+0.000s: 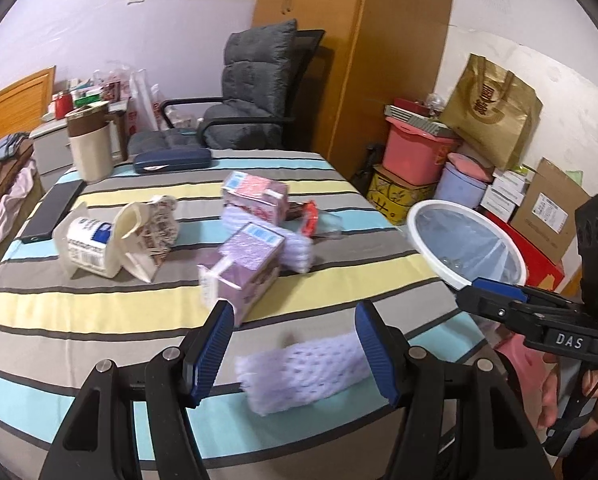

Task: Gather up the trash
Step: 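Move both open tools back over the table items, then grasp the purple milk carton with the left tool while the right tool grasps another red-lidded cup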

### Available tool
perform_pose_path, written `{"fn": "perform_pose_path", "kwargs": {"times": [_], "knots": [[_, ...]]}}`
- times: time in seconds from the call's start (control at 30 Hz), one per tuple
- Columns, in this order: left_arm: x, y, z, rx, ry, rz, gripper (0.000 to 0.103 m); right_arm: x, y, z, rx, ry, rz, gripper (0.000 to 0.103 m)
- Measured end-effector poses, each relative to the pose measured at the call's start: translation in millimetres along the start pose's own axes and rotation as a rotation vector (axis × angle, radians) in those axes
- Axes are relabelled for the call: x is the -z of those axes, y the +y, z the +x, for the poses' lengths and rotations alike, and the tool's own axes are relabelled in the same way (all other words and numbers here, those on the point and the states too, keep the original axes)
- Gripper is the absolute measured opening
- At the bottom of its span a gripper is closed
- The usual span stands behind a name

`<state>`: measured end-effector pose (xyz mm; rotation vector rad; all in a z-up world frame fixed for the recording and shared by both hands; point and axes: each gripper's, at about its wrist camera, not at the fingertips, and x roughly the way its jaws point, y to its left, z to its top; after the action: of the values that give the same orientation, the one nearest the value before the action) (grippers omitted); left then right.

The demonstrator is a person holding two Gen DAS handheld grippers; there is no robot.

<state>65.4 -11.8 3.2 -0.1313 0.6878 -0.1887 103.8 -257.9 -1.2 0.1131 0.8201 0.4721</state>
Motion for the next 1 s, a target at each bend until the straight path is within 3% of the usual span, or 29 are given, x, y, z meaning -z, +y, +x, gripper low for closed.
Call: {"fn": "perform_pose_path", "kwargs": {"times": [0.3, 0.57, 0.8, 0.83, 0.87, 0.9, 1.0], "knots": [[-8, 27, 9, -0.046, -0.003, -0.020, 0.063, -8, 9, 10, -0.018, -0.003, -0.022, 0.060], [-17, 36, 40, -0.084, 0.037, 0.002, 0.063, -19, 8, 20, -0.014, 0.001, -0.016, 0.060], [-20, 37, 73, -0.059, 0.093, 0.003, 0.063, -33, 8, 36, -0.005, 0.016, -0.024, 0.060], [-19, 37, 76, -0.062, 0.104, -0.002, 0.060, -35, 7, 38, -0.005, 0.018, -0.024, 0.060], [-18, 38, 81, -0.058, 0.123, -0.006, 0.047, -37, 8, 42, -0.002, 0.022, -0.024, 0.060], [-17, 38, 82, -0.051, 0.126, -0.006, 0.043, -39, 7, 44, -0.001, 0.026, -0.025, 0.060], [-15, 40, 78, -0.054, 0.110, -0.022, 0.041, -45, 7, 53, 0.003, 0.038, -0.031, 0.060]]}}
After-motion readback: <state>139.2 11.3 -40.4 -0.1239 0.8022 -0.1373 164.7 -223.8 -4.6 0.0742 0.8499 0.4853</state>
